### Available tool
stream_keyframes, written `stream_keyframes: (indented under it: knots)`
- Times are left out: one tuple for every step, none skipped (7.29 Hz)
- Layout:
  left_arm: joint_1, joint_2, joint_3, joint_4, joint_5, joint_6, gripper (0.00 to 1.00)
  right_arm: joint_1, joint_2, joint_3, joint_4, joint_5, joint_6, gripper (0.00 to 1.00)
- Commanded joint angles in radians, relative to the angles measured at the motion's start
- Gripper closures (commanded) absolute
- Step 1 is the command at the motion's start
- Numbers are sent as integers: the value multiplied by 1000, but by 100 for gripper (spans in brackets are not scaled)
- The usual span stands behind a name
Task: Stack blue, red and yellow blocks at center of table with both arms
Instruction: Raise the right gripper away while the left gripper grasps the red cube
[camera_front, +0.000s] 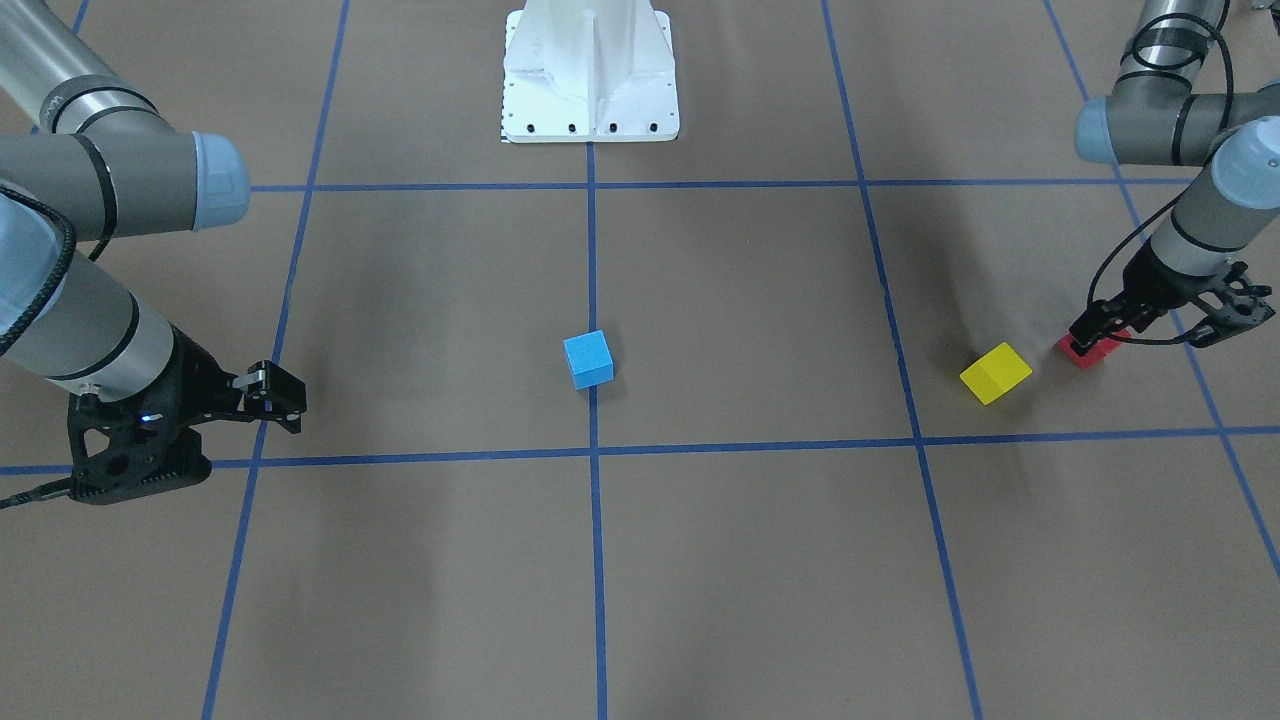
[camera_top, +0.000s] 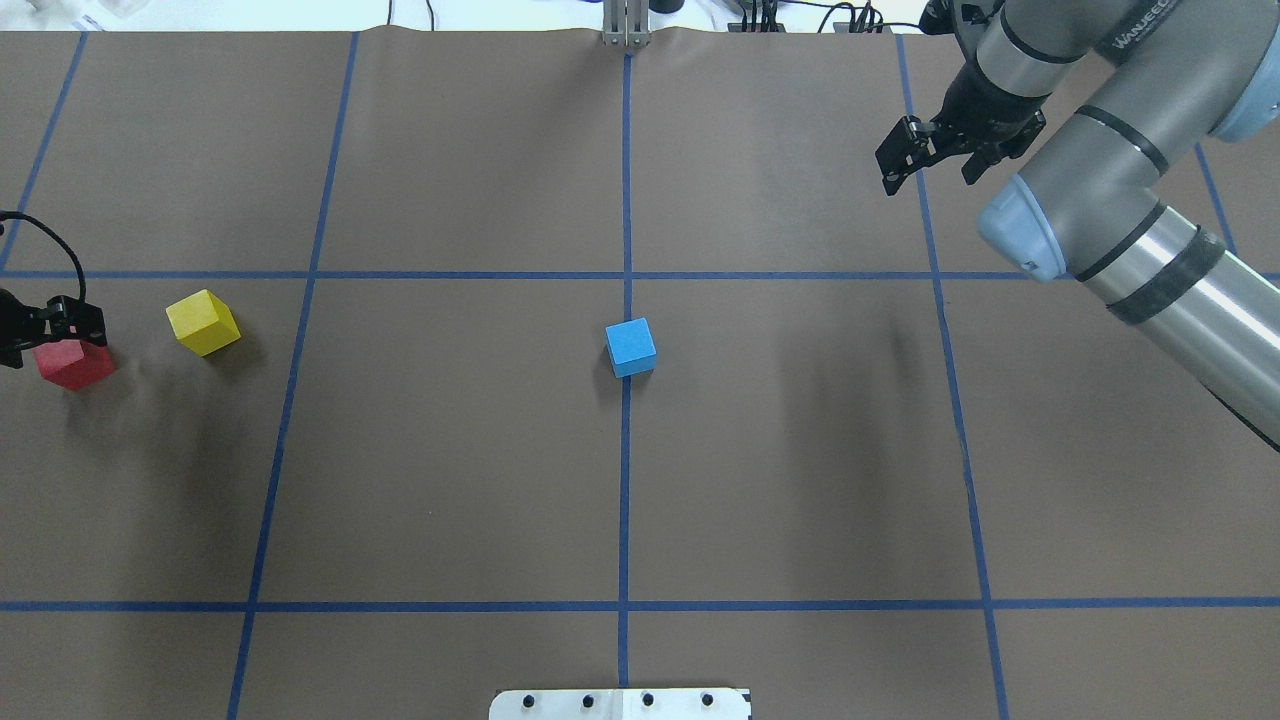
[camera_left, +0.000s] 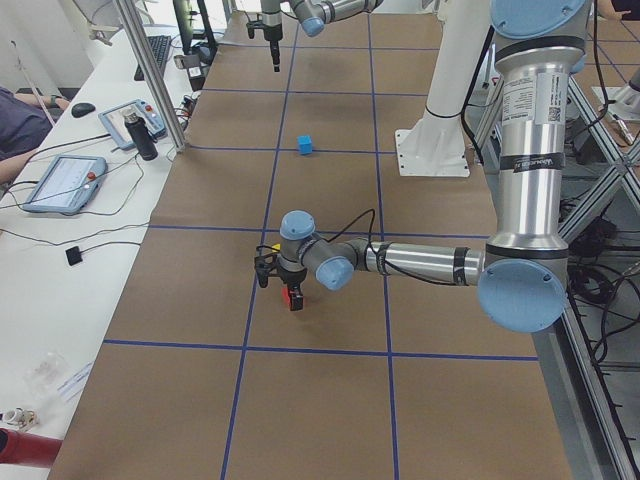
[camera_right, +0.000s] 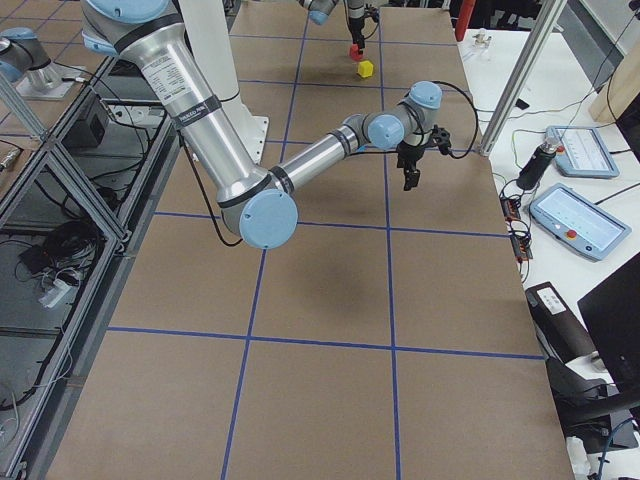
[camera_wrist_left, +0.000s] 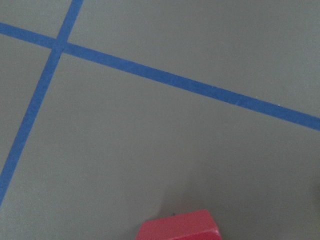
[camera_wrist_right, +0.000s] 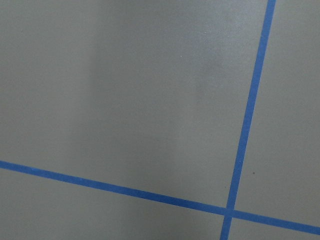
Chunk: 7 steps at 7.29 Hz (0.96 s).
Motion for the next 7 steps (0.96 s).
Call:
stream_keyframes:
  knots:
    - [21,0,13,-1,0,0,1,-2,-6,1,2,0,0,1]
    - [27,0,15,0,-2,-6,35,-2,-6,1,2,-1,0,1]
    - [28,0,12,8,-3,-8,91,-2,-6,1,3,0,1,1]
    - [26,4,1,14,-6,-3,100,-2,-6,4,6,2,8,1]
    - [23,9,-31,31,-14,6,100,-2,-6,8,6,3,11,1]
    - [-1,8,-78,98,-41,38,100,-2,-6,10,6,5,12,1]
    - [-53,-6,-176,264,-43,164,100,-2,-6,9,6,5,12,1]
